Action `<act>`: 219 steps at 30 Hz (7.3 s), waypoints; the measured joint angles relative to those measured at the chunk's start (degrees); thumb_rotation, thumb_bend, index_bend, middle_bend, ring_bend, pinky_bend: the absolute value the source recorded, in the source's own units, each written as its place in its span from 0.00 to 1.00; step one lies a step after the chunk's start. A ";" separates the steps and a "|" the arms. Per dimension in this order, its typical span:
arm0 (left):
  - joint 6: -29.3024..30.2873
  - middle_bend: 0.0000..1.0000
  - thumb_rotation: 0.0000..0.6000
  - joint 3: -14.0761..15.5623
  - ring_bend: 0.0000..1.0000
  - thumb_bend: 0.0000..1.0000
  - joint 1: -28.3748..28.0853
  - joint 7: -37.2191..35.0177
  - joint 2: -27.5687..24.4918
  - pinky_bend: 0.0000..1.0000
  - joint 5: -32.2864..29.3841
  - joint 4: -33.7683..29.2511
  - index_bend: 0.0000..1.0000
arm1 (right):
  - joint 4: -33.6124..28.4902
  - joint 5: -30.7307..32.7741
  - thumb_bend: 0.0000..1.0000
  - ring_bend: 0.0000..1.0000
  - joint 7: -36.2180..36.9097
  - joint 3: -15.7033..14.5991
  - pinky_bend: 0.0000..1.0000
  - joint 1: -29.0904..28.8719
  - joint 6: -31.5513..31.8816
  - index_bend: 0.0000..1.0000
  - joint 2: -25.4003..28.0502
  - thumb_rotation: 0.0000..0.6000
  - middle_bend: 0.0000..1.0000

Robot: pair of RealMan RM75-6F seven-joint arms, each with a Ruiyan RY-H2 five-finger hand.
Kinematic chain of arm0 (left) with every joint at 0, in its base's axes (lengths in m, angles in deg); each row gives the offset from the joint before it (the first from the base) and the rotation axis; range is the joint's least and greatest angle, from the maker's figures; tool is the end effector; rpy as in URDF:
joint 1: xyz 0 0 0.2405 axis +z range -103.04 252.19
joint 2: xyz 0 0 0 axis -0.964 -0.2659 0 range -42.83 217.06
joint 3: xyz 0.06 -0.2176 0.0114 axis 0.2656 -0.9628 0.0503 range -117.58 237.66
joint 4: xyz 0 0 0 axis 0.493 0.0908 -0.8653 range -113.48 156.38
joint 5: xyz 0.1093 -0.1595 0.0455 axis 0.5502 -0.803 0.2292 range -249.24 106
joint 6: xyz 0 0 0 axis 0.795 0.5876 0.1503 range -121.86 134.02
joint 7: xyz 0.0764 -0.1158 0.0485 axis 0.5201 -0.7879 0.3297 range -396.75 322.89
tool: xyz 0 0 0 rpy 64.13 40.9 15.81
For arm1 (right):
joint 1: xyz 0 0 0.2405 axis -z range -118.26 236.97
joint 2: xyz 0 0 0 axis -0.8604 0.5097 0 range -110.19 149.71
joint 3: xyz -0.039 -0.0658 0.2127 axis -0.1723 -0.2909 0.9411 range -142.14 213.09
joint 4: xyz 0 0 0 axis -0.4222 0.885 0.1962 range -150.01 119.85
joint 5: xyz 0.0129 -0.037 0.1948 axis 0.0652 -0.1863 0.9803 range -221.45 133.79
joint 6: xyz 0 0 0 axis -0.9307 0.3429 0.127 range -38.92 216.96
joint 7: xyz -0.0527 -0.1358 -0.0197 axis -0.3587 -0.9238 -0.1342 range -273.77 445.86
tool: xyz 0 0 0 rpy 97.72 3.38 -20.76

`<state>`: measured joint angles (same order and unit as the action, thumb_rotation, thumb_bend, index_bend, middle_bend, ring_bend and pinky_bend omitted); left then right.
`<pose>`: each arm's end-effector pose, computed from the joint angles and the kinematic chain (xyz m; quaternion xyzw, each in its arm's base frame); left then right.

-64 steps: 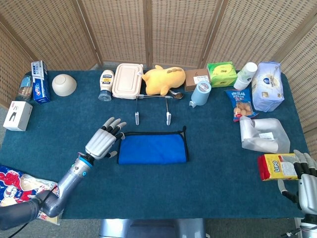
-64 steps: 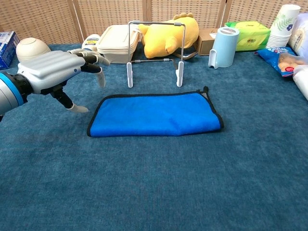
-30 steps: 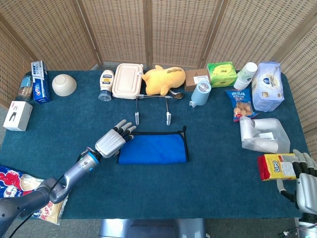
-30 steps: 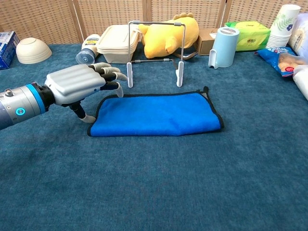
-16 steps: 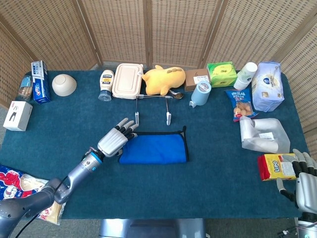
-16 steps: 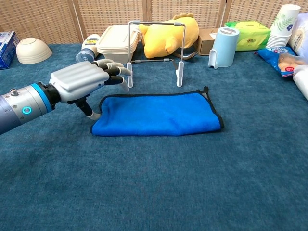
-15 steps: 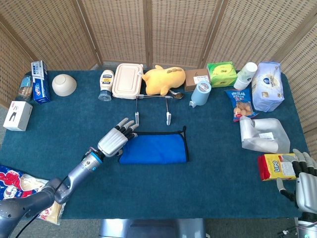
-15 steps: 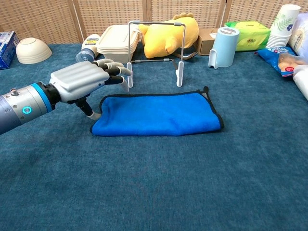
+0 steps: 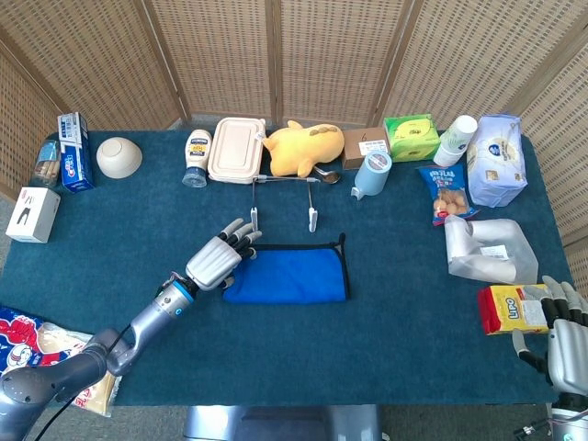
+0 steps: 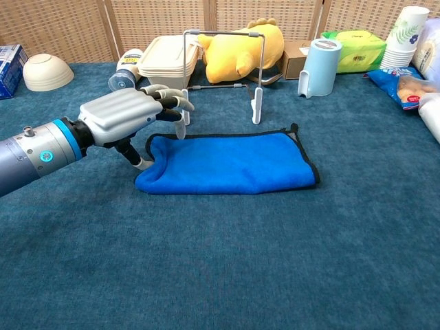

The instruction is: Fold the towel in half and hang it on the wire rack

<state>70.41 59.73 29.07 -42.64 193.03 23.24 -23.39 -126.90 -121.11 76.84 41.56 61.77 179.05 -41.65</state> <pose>-0.1405 0.3329 -0.0552 -0.8164 -0.1970 -0.4149 0.3500 -0.2529 -0.1528 0.1695 0.4800 -0.4590 0.3907 0.6374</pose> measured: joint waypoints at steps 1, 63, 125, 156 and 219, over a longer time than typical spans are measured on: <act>-0.03 0.17 1.00 -0.01 0.00 0.30 -0.08 -0.24 0.17 0.00 -0.02 0.19 0.40 | -0.03 0.03 0.35 0.00 -0.04 0.00 0.00 0.00 0.02 0.21 0.00 1.00 0.11; -2.18 0.32 1.00 -27.35 0.06 0.51 -9.65 24.66 -24.87 0.00 -33.16 -51.76 0.77 | 8.67 -1.93 0.35 0.00 13.92 -0.09 0.00 0.58 -0.71 0.21 -1.74 1.00 0.11; -19.73 0.00 1.00 -27.92 0.00 0.21 -35.47 27.48 1.27 0.00 -48.20 15.00 0.00 | 4.33 0.97 0.35 0.00 9.68 0.54 0.00 3.48 1.97 0.20 0.37 1.00 0.11; -11.11 0.00 1.00 -28.54 0.00 0.00 -31.94 27.47 -2.33 0.00 -43.87 5.34 0.00 | 3.77 -1.49 0.35 0.00 11.00 0.27 0.00 4.08 3.06 0.19 1.25 1.00 0.11; 34.91 0.02 1.00 9.57 0.00 0.00 46.41 8.73 -47.66 0.00 -8.45 -58.64 0.19 | 4.88 -4.63 0.35 0.00 -2.82 -0.17 0.00 -6.28 -6.37 0.09 -2.51 1.00 0.03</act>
<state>105.33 69.30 75.48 -33.91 145.37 14.80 -82.03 -122.01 -125.74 74.02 41.39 55.49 172.67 -44.16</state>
